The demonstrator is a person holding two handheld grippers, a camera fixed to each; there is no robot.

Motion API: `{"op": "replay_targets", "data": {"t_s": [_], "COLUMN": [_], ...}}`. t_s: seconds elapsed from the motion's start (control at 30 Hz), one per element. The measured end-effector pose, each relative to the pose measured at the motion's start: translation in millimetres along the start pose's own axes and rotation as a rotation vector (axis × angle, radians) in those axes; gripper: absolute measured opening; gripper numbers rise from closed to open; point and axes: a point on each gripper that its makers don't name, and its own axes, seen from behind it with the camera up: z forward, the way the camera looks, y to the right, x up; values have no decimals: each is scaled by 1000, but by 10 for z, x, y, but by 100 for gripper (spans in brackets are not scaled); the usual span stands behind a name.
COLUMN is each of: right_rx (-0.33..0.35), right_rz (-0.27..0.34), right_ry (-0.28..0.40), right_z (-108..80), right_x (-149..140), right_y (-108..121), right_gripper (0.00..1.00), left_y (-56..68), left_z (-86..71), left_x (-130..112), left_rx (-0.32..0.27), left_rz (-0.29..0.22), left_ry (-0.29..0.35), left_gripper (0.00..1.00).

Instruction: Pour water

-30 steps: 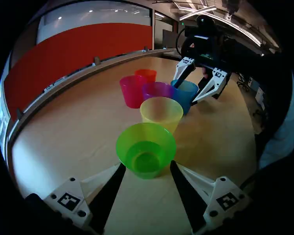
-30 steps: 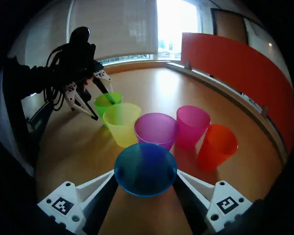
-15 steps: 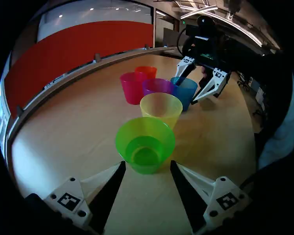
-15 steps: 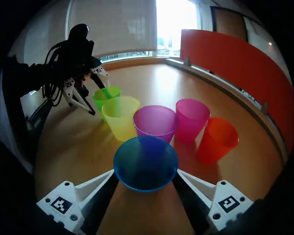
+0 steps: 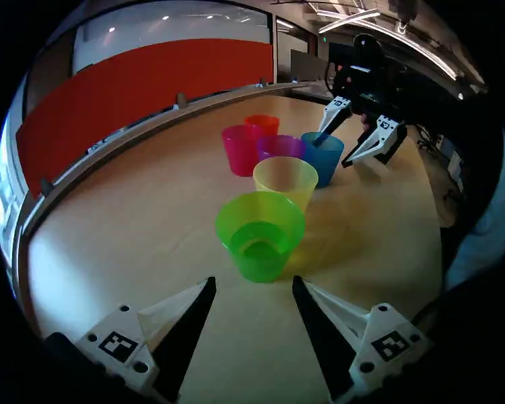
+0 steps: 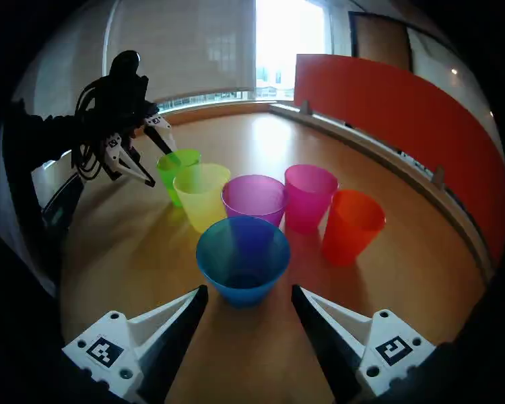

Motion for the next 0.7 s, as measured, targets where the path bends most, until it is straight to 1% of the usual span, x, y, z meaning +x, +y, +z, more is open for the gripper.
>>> {"op": "replay_targets", "data": {"t_s": [0.2, 0.37, 0.7], "right_rx": [-31, -64, -142], "right_rz": [7, 20, 51], "right_ry": [17, 40, 88], "right_z": [-156, -281, -538], "right_x": [-1, 22, 56], "right_y": [-11, -7, -5], "right_gripper": [96, 96, 96], "left_y": [-98, -208, -421], "left_z": [-171, -340, -724], "left_x": [-27, -49, -23], "left_rx": [53, 113, 238], "left_rz": [-10, -34, -91], "left_ry": [7, 22, 82], "left_gripper": [84, 84, 84]}}
